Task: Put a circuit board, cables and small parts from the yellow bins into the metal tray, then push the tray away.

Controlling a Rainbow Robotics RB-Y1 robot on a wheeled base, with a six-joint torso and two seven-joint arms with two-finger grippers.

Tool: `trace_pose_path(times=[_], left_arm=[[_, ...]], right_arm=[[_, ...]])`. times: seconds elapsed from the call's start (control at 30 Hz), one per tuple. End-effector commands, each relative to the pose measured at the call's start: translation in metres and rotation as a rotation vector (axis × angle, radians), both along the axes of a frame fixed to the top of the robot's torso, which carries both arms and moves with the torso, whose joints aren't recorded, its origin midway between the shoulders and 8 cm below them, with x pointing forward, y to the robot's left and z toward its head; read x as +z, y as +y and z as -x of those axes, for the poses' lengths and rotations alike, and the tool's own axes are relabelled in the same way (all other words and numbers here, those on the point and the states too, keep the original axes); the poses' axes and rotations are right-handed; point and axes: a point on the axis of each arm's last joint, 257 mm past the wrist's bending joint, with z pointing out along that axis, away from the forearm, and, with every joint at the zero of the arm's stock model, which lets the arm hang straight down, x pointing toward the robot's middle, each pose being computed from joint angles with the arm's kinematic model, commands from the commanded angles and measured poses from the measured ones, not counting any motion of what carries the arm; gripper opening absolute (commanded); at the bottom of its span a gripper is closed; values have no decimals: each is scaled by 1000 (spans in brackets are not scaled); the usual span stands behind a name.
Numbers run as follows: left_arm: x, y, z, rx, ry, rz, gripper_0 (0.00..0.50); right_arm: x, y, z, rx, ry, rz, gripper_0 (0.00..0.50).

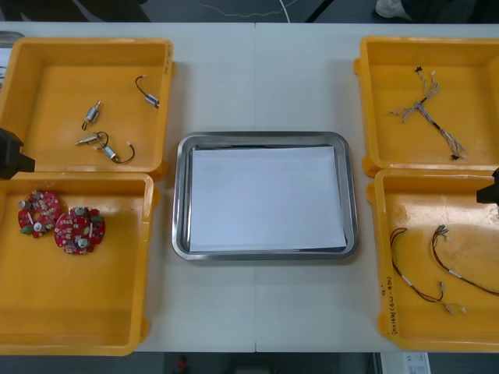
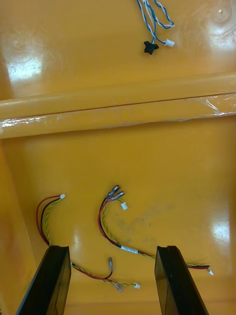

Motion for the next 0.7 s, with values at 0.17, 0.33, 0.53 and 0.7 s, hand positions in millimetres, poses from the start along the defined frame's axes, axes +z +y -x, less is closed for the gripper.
trace_pose_path(times=[0.17,0.33,0.53,0.7], left_arm=[[-8,-7,6,-104,19,-56,500],[-8,-7,6,-104,19,-56,500],[-8,-7,6,-104,19,-56,500],[-8,-7,6,-104,19,-56,500]], right_arm=[[21,-10,-5,41,-38,62,500],[21,-10,-5,41,-38,62,500],[21,-10,-5,41,-38,62,500],[21,-10,-5,41,-38,62,500]])
